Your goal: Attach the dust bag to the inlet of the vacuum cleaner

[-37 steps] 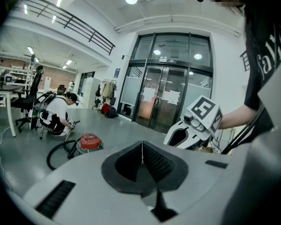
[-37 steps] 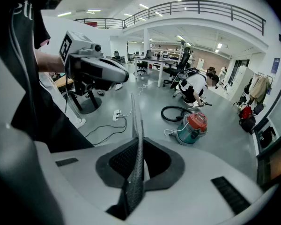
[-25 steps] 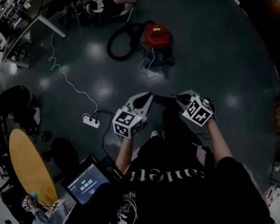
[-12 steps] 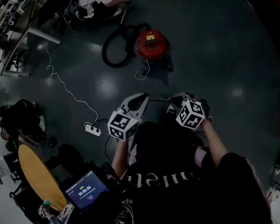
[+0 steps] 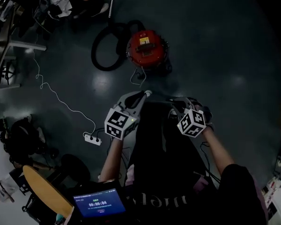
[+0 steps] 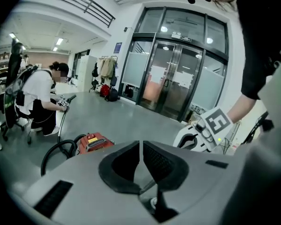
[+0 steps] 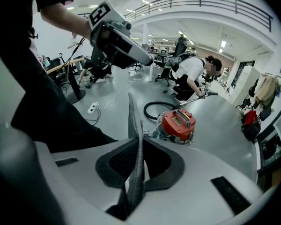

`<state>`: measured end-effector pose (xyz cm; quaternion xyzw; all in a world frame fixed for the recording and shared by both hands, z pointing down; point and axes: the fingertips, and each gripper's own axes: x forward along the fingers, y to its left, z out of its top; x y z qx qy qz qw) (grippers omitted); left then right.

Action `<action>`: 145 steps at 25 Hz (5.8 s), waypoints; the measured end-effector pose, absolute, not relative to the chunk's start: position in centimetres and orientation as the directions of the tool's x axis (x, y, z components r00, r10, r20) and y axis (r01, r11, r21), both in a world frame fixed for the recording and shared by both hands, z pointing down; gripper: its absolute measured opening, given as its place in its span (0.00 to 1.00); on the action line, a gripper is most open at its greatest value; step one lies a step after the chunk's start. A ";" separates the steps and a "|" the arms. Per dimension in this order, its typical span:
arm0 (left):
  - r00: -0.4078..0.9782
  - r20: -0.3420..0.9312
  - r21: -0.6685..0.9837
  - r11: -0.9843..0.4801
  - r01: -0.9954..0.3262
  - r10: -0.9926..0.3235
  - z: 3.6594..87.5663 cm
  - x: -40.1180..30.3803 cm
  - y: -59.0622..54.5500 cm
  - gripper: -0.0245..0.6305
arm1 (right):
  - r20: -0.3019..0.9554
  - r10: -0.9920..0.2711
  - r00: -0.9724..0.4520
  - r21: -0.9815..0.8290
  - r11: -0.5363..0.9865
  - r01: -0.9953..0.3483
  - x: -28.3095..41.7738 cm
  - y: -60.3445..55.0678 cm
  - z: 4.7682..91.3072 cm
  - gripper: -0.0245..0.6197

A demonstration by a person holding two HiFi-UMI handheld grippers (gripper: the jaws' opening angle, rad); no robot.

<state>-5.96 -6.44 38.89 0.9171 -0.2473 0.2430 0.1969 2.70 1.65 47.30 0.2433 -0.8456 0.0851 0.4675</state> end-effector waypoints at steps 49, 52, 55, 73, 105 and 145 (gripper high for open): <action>0.578 0.813 0.069 -0.997 0.017 0.066 72.9 1.5 -33.9 0.33 | 0.842 -0.349 -0.412 0.301 0.937 -0.179 1.7 -13.7 75.8 0.10; 0.587 0.807 0.068 -0.997 0.022 0.068 72.9 1.6 -34.0 0.33 | 0.826 -0.383 -0.414 0.265 0.911 -0.315 2.3 -15.4 76.2 0.10; 0.605 0.793 0.059 -0.998 0.036 0.069 72.7 1.5 -34.0 0.32 | 0.823 -0.382 -0.422 0.226 0.900 -0.373 2.4 -16.0 76.0 0.10; 0.678 0.729 0.061 -0.996 0.069 0.092 72.9 1.5 -33.6 0.30 | 0.769 -0.431 -0.473 0.168 0.849 -0.501 3.0 -17.3 76.2 0.11; 0.686 0.721 0.072 -0.995 0.063 0.095 73.6 1.4 -34.0 0.30 | 0.791 -0.055 -0.610 -0.162 0.942 -0.295 4.3 -17.2 77.1 0.18; 0.669 0.738 0.082 -0.996 0.042 0.089 72.8 1.1 -33.8 0.29 | 0.881 -0.235 -0.411 0.057 0.915 -0.400 3.9 -18.2 76.5 0.16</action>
